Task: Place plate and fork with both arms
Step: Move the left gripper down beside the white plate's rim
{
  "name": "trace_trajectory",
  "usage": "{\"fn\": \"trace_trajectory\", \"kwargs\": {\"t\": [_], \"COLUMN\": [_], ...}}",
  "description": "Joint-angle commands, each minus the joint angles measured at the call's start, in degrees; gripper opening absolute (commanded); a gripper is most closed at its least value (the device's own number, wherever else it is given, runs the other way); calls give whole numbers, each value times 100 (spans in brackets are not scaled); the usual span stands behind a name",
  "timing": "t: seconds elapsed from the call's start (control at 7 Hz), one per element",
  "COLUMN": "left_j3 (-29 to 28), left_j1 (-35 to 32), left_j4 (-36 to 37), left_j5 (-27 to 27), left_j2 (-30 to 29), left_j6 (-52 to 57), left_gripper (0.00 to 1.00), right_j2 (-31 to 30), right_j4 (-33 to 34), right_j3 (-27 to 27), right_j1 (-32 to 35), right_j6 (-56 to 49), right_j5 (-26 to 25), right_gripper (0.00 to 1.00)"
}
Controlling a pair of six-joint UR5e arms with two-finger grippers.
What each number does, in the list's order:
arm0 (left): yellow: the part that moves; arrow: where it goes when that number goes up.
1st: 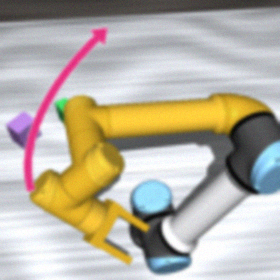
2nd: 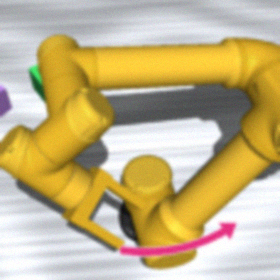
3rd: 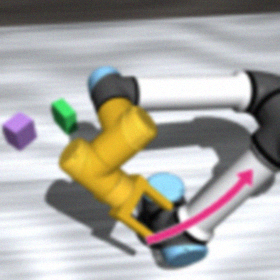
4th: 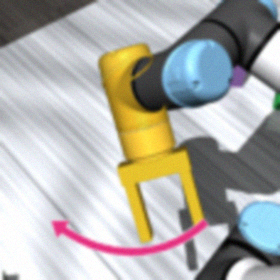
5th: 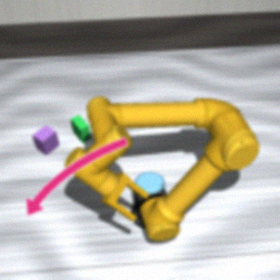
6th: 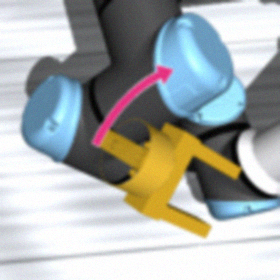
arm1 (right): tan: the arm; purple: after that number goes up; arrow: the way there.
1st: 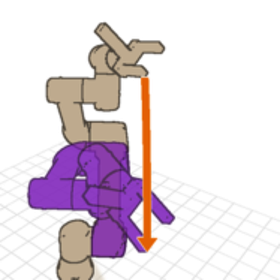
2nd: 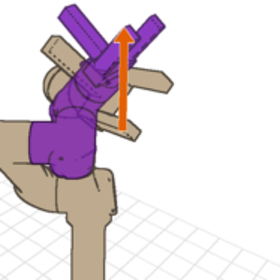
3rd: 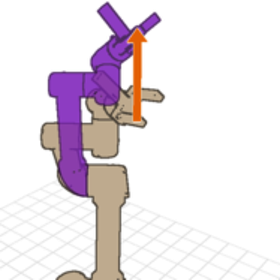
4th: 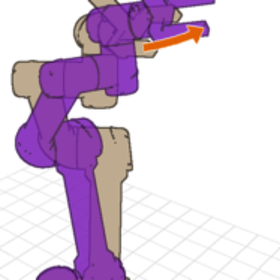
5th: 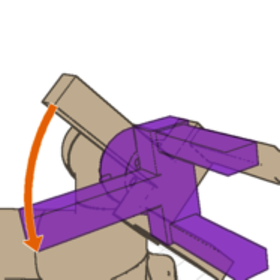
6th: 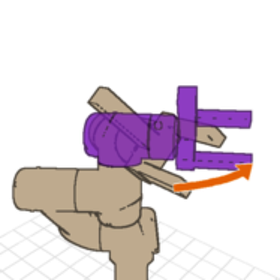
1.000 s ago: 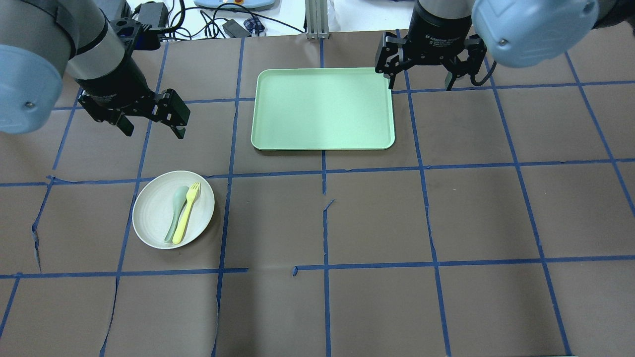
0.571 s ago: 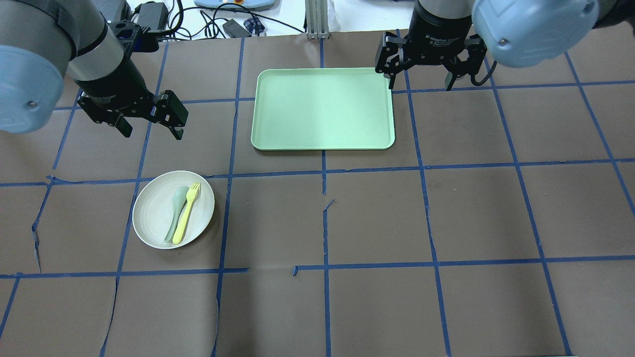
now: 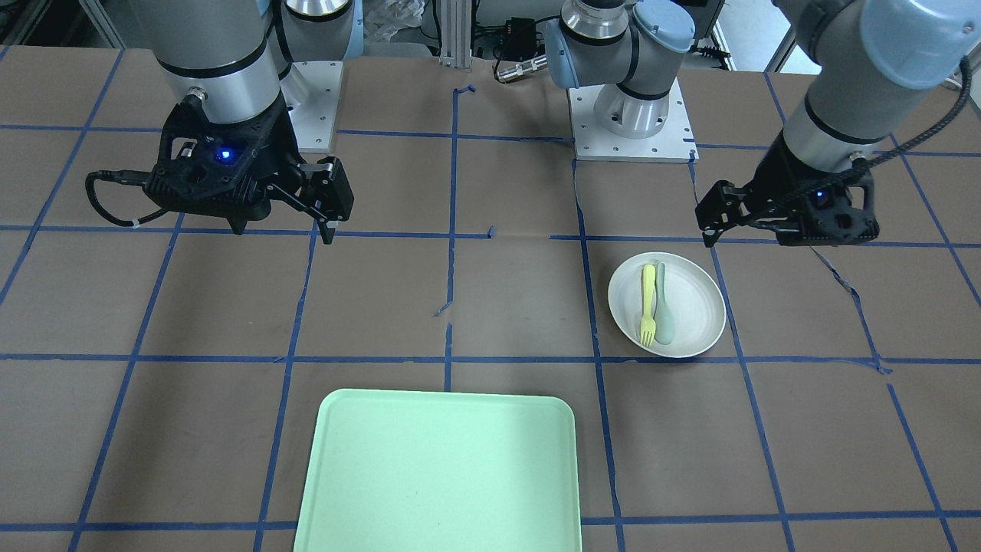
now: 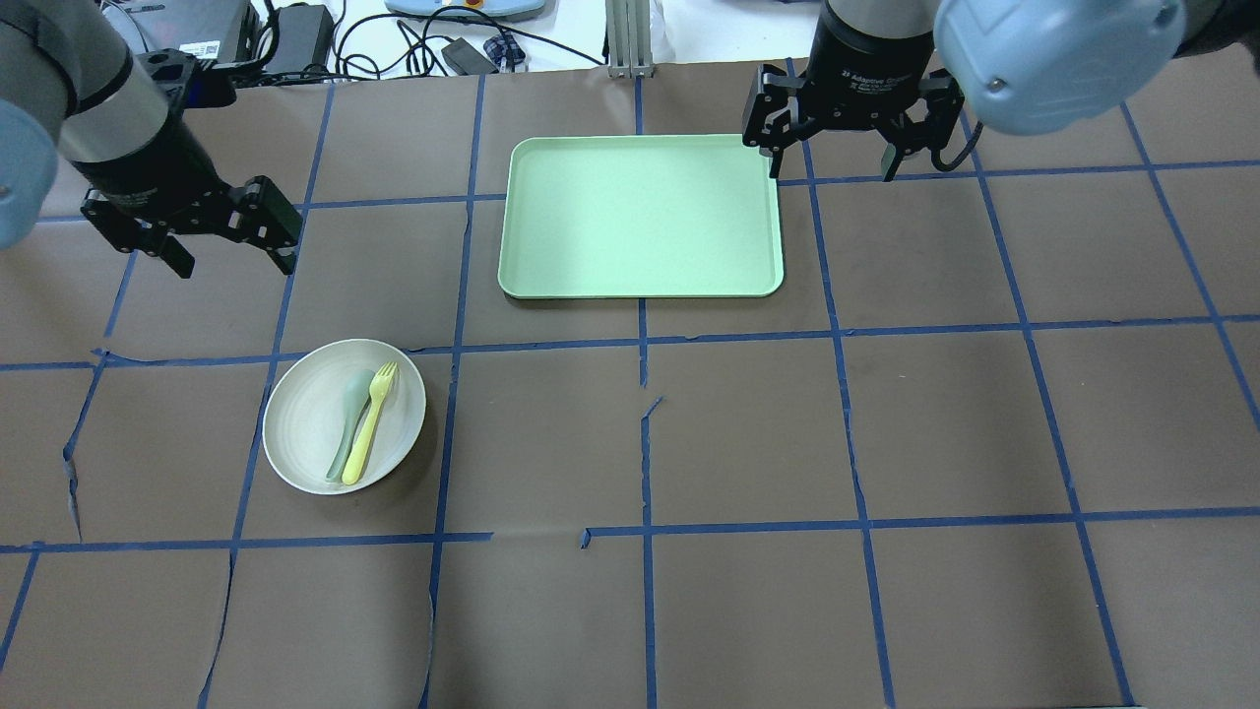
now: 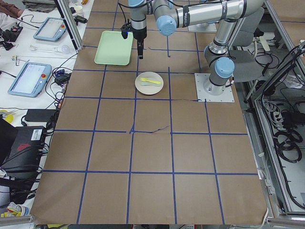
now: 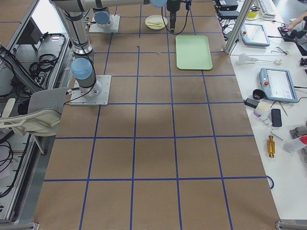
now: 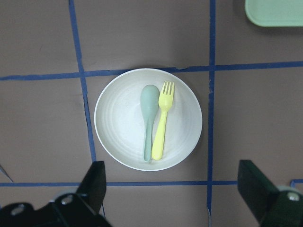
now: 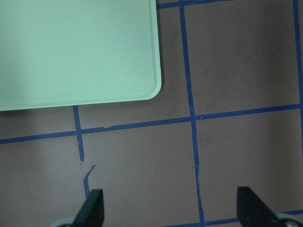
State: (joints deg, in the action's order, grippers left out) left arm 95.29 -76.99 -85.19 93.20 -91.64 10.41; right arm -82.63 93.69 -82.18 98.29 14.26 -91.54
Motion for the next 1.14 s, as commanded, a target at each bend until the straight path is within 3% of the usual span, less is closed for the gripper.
{"fn": "trace_trajectory", "kwargs": {"t": [0.0,0.43,0.71,1.0], "left_j3": [391,1480,2184,2301], "left_j1": [516,1307,1493,1494], "left_j4": [46,1035,1828,2128], "left_j5": [-4,-56,-74,-82], "left_j2": [5,-117,-345,-765], "left_j6": [607,1408,1753,2138], "left_gripper": [100,100,100,98], "right_j2": [1,1,1,1], "right_j4": [9,0,0,0], "right_j3": [0,0,0,0], "right_j1": [-2,-2,-2,-2], "right_j6": [7,-2,-2,-2], "right_j5": [5,-4,-4,-4], "right_gripper": [100,100,100,100]}}
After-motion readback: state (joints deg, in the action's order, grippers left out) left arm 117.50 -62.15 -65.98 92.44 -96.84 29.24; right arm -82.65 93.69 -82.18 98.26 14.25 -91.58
